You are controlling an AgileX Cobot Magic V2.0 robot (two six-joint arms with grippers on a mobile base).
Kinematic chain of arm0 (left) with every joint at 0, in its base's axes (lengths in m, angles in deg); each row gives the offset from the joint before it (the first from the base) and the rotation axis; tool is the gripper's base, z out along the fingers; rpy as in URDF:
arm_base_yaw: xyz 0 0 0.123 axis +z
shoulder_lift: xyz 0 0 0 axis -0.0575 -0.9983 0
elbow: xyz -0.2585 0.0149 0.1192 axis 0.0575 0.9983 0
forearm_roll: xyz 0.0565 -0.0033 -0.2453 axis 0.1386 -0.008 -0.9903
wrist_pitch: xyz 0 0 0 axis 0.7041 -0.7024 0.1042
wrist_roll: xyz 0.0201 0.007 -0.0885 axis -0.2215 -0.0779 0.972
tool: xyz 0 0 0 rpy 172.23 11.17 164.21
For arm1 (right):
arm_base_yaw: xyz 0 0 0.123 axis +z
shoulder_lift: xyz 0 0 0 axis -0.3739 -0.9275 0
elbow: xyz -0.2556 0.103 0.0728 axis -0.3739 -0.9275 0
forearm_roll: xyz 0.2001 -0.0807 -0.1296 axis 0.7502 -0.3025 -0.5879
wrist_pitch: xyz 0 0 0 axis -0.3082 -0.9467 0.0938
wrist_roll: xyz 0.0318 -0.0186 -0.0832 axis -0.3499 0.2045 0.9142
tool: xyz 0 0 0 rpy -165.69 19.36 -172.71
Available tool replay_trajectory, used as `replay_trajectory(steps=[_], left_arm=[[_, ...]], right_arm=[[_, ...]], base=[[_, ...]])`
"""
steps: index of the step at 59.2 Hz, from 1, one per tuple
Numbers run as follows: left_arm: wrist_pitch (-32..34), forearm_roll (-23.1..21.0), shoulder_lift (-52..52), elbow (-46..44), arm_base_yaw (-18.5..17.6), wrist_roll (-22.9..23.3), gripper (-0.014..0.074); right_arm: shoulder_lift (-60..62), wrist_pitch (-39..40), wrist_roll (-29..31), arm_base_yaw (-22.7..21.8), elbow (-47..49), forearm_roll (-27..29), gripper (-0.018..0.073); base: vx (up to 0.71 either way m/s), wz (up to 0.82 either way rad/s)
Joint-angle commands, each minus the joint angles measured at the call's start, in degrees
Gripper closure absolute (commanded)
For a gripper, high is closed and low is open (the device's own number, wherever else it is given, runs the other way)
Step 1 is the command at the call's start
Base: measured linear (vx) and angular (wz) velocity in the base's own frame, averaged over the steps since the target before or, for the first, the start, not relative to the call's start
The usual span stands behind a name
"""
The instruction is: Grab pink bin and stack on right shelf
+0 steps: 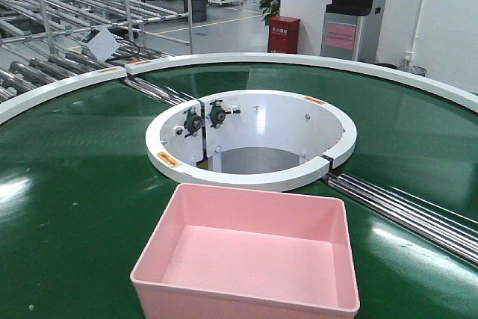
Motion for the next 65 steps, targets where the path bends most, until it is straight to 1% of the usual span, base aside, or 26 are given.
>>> replay_trajectory(steps=[1,48,52,55,60,63,65], left_arm=[[4.85,-0.42,1.07,0.81,-0.07,0.00,0.0602],[4.85,-0.42,1.07,0.81,-0.07,0.00,0.0602],[6.38,-0.42,1.07,0.51,-0.07,-0.01,0.0602],[7.81,-0.42,1.07,-0.25,-0.07,0.05,0.0602],[7.17,-0.42,0.99,-3.86,-0.07,0.91,0.0602],[5.31,-0.42,0.99,-7.36,-0.07,1.11,0.0602],[2.86,-0.42,0.79,-9.64,-0.07,1.06,0.0602]], right_arm=[[0.63,4.79,0.59,-0.02,-0.26,-0.64,0.0568],[0.63,5.38,0.58,-0.02,-0.26,-0.70,0.0568],[0.63,6.17,0.51,-0.02,-0.21,-0.65,0.0568],[0.63,6.22,0.29,-0.02,0.42,-0.65,0.0568],[0.63,3.99,-0.58,-0.02,3.62,-0.65,0.0568],[0.63,0.58,-0.58,-0.02,6.51,-0.65,0.0568],[0.18,-1.69,-0.58,-0.02,9.07,-0.65,0.0568]], base=[[0.00,0.00],[0.00,0.00],[0.00,0.00],[0.00,0.00],[0.00,0.00],[0.00,0.00],[0.00,0.00]])
